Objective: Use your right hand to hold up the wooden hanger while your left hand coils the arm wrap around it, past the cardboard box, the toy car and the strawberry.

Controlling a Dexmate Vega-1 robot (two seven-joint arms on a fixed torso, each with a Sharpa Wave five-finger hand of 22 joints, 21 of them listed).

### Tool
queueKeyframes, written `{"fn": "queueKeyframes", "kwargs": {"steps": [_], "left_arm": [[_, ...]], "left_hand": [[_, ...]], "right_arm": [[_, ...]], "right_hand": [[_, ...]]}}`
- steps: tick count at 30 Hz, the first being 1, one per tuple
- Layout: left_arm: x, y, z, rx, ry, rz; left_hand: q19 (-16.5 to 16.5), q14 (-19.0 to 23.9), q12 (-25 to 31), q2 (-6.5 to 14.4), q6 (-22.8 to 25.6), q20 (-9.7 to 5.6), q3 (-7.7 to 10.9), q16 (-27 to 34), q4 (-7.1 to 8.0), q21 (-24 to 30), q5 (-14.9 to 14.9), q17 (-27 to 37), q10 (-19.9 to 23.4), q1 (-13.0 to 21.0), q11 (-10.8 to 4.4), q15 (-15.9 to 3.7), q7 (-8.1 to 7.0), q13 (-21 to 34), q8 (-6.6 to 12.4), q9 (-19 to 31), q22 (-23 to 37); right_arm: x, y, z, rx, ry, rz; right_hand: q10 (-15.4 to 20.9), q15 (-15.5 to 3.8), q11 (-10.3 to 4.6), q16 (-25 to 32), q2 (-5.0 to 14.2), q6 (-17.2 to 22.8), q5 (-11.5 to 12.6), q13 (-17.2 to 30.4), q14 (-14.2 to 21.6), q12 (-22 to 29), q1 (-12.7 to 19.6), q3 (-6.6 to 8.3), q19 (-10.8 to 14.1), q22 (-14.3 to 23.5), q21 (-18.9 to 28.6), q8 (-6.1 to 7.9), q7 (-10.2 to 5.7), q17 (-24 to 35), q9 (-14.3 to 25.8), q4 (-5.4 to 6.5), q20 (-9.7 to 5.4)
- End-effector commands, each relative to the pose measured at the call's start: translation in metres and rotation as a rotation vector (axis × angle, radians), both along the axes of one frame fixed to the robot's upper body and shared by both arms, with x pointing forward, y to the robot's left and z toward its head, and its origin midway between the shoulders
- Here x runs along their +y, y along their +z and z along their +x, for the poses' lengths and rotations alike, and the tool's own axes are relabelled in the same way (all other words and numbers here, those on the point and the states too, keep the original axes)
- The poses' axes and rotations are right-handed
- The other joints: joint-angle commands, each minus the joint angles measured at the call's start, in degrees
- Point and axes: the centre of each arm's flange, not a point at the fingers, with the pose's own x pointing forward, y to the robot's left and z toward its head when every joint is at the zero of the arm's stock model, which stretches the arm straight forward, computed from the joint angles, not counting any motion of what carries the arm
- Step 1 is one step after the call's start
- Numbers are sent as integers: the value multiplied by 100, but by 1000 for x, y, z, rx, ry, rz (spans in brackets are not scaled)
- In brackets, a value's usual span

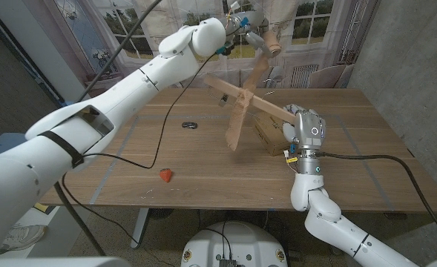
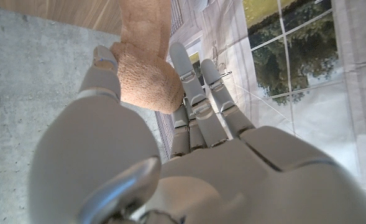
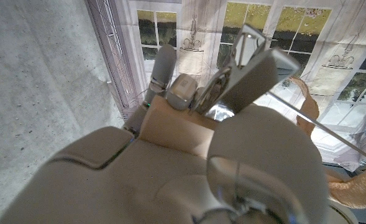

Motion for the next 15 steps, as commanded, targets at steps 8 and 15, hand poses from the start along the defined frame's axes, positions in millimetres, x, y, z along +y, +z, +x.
{"fn": "queueKeyframes", "kwargs": {"steps": [8,15], "left_arm": [[9,-15,5,14,109,110],[22,-16,10,21,125,92]], "left_hand": [[-20,15,25,493,2402,-11,1403,-25,429,90,2496,54,2259,195,-1600,-249,-980,2564,21,8,-43],[-40,25,18,494,2386,-10,1418,-40,435,134,2521,70,2261,187,-1609,-259,-987,2590,20,16,-78]], "right_arm": [[-31,4,2,-30,36,172],[-34,7,8,-34,42,210]], "right_hand": [[-25,-110,-66,208,226,45,38,21,1,-3,-159,43,-33,-10,28,67,28,31,16,-8,-727],[-20,-110,-68,210,227,53,37,22,5,0,-157,50,-30,-9,32,77,30,32,-2,-11,-721]]}}
